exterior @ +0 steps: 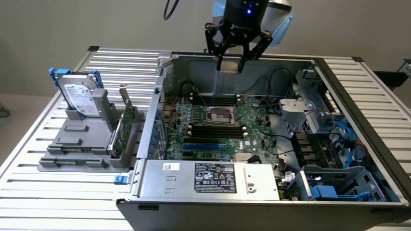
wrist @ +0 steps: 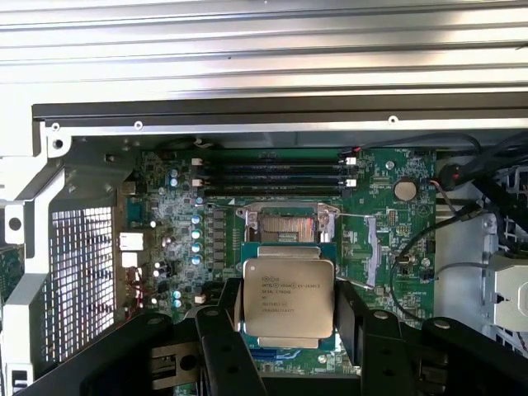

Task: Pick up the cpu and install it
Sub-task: 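Place the cpu into insertion slot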

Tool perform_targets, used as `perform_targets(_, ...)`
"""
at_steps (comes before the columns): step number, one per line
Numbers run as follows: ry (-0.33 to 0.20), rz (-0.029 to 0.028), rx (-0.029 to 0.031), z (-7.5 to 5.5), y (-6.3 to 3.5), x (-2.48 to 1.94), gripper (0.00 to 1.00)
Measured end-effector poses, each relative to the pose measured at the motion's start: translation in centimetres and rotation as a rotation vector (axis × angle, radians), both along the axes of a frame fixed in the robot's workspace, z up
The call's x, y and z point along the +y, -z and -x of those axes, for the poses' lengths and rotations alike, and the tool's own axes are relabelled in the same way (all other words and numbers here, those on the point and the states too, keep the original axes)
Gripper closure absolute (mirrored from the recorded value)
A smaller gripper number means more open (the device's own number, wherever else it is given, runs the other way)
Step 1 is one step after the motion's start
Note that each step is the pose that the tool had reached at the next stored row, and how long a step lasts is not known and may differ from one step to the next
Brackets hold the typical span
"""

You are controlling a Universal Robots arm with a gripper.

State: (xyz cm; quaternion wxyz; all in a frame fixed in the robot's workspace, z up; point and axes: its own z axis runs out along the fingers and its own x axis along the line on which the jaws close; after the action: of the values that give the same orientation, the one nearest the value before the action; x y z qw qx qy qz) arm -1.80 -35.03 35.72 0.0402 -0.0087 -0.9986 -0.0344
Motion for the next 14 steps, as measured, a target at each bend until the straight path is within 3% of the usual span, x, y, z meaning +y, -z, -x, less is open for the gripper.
perform_targets(6, 0.027, -0.0001, 0.0000, 0.59, 0.02, 0.00, 0.45)
perform_targets(14, 0.147, -0.0003, -0.0001, 0.67, 0.09, 0.00, 0.45)
